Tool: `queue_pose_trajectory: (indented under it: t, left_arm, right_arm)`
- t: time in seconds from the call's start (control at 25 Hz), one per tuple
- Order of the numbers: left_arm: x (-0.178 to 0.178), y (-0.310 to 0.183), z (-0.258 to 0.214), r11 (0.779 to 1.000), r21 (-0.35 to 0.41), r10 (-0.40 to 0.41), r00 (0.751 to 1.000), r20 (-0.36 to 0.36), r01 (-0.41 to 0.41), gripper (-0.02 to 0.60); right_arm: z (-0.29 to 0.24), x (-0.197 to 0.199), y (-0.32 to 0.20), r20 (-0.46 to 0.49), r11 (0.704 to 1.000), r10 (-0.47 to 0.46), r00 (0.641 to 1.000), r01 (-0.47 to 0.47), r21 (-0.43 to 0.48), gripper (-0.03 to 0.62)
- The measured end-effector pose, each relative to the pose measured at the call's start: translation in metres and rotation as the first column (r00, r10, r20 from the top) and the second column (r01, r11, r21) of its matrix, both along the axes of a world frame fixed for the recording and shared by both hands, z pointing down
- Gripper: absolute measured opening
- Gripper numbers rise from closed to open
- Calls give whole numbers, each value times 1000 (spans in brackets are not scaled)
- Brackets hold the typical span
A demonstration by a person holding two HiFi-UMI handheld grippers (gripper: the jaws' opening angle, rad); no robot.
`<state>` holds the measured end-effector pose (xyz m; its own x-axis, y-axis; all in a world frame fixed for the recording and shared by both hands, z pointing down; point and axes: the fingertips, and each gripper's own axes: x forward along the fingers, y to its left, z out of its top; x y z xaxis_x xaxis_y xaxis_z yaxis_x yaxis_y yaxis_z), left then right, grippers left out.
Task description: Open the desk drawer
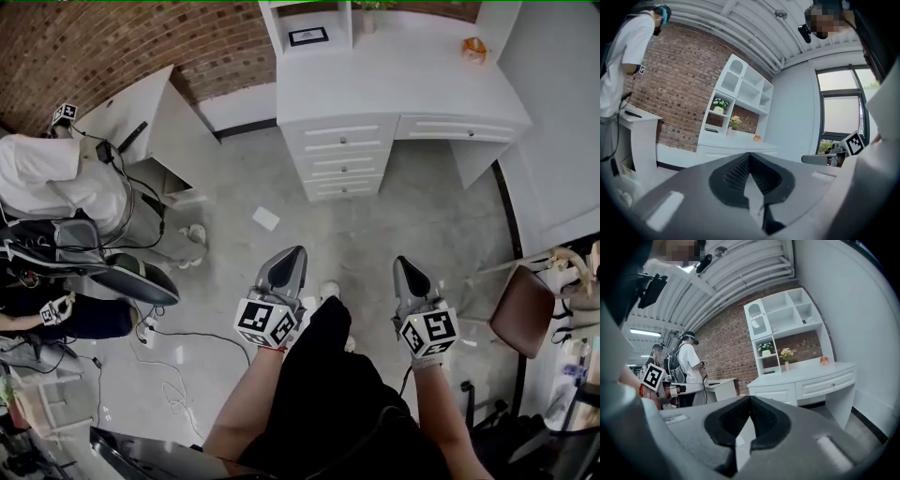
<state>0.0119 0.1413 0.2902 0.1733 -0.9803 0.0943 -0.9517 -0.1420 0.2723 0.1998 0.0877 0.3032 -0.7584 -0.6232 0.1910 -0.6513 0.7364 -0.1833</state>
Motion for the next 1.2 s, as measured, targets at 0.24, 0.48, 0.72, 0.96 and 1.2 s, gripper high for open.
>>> queue_pose_trajectory:
  t: [0.24, 0.48, 0.72, 0.96, 1.2]
  left_arm:
    - [-18, -55, 14, 1000, -14, 8, 1000, -11, -8, 2]
    - [-40, -117, 12, 1000, -8, 23, 1000, -20, -24, 2]
    - [-59, -167, 19, 999, -26, 35, 999, -27, -36, 2]
    - [-82, -199, 35, 998, -55, 36, 999, -32, -38, 2]
    - [-95, -221, 50, 997, -61, 54, 998, -37, -56, 2]
  right_arm:
    - [7, -21, -52, -16, 1000, -8, 1000, 8, -7, 2]
    - [12, -56, -106, -32, 999, -40, 999, 39, -25, 2]
    - [19, -96, -152, -30, 995, -77, 997, 75, -64, 2]
    - [38, -129, -183, -49, 990, -107, 993, 102, -93, 2]
    - [50, -150, -205, -40, 990, -108, 993, 104, -100, 2]
